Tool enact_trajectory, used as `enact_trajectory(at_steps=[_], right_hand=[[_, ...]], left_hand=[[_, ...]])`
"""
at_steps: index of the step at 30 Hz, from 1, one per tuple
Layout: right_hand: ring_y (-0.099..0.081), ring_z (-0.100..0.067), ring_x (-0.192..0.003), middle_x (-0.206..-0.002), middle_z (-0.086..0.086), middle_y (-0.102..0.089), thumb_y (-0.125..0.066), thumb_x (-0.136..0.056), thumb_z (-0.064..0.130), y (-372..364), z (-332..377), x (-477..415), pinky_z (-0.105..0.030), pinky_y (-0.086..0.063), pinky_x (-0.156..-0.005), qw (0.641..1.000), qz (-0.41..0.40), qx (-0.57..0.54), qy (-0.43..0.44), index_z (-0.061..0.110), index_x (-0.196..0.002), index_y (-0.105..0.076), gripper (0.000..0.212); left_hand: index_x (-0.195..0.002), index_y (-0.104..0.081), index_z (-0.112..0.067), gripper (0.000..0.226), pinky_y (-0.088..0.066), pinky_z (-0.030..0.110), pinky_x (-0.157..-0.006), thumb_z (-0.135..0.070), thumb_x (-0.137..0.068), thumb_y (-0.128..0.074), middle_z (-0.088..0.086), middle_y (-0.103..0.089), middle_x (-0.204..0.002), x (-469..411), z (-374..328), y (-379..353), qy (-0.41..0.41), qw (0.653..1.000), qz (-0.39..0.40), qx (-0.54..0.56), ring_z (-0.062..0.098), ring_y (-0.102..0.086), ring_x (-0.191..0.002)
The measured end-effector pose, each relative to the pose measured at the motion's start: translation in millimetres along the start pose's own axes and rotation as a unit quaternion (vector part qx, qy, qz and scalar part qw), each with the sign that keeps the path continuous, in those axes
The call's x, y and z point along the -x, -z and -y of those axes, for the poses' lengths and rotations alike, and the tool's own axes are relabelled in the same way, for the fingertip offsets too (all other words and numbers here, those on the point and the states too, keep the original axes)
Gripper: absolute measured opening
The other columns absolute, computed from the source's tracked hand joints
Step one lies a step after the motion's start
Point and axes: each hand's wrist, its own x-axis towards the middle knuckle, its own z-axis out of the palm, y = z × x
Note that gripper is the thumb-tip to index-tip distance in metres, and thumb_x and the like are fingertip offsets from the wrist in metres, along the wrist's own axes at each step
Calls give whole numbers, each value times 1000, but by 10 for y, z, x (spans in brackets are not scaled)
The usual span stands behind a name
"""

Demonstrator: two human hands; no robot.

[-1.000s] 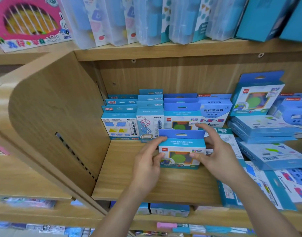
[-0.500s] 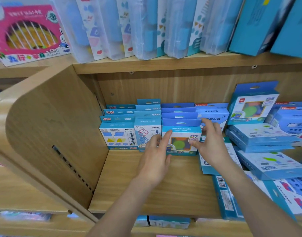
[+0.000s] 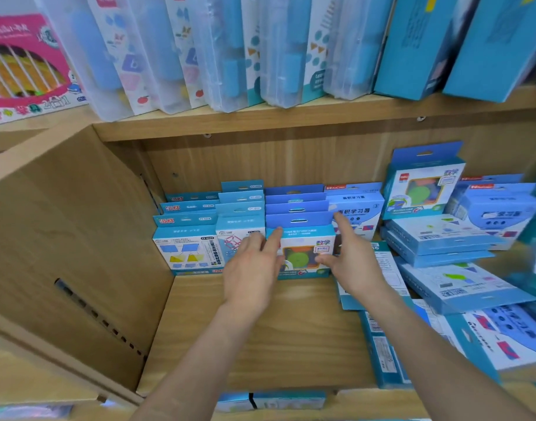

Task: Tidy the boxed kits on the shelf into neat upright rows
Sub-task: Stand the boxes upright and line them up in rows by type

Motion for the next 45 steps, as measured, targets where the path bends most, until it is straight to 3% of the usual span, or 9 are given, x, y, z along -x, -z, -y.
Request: enact_trajectory(at_steps=[5, 9, 14, 20, 24, 29, 35, 42, 45], right_hand=[[-63, -24, -104, -115, -2, -67, -66, -87, 20, 147, 43, 159, -33, -50, -75, 997, 41, 62, 6, 26, -143, -27, 69], [-56, -18, -116, -130, 2, -60, -63, -89, 34, 536, -81, 511, -30, -46, -92, 993, 61, 95, -22, 31, -136, -45, 51], [-54, -11, -109, -129, 7, -58, -64, -87, 40, 980, -312, 1121, -23, -43, -85, 990, 41, 122, -64, 37, -132, -49, 47], [-47, 0, -114, -132, 16, -52, -63, -86, 45, 1021, -487, 1539, -1, -28, -78, 984, 57, 160, -56, 38, -128, -52, 45], [-43, -2, -120, -130, 16, -52, -65, -85, 45, 1095, -646, 1621, 1, -24, -86, 982, 71, 169, -34, 33, -129, -53, 47], [-19, -2, -138, -148, 19, -26, -59, -83, 57, 1259, -915, 1615, -14, -18, -105, 970, 125, 209, -7, 40, -141, -35, 64], [-9, 0, -140, -152, 23, -9, -68, -76, 56, 1480, -1277, 1488, -18, -14, -113, 968, 182, 167, 31, 44, -143, -23, 82], [-36, 2, -124, -125, 38, -30, -72, -78, 43, 1517, -1534, 1393, -15, -28, -103, 981, 121, 100, 117, 35, -134, -48, 62], [-54, 2, -107, -120, 29, -53, -55, -80, 55, 1525, -1487, 1378, -19, -42, -93, 989, 81, 46, 117, 40, -121, -56, 44]], left_hand=[[-141, -29, -33, 45, -47, 33, -78, -40, -98, -40, -3, -53, -120, -33, -50, 35, 15, 1000, -15, -2, 19, -50, -112], [-135, -40, -26, 44, -50, 39, -72, -32, -93, -53, 1, -57, -118, 73, -87, 46, 12, 995, -73, 61, 27, -58, -103], [-103, -65, -24, 21, -55, 36, -62, -22, -81, -65, -2, -60, -90, 331, -315, -236, -136, 968, -55, 204, 23, -63, -78], [-115, -63, -33, 43, -46, 25, -92, -54, -81, -48, -13, -57, -117, 748, -812, -407, -207, 941, 77, 255, 9, -51, -110], [-143, -25, -37, 79, -26, 30, -111, -66, -75, -52, -10, -18, -152, 1011, -1152, -504, -261, 940, 141, 170, 13, -15, -140], [-133, -45, -28, 96, -55, 31, -83, -50, -49, -87, 4, -50, -141, 1158, -1343, -793, -250, 960, 96, 76, 22, -49, -128], [-130, -50, -26, 76, -56, 28, -79, -44, -61, -74, -4, -56, -135, 1201, -1339, -777, -268, 960, 2, 76, 14, -44, -130], [-124, -58, -34, 61, -39, 21, -102, -20, -67, -76, -18, -58, -129, 1369, -1085, -428, -146, 942, -11, 303, 5, -50, -125], [-105, -70, -37, 44, -51, 20, -85, -15, -67, -79, -13, -69, -109, 1414, -1196, -213, 23, 866, -14, 500, 2, -63, -102]])
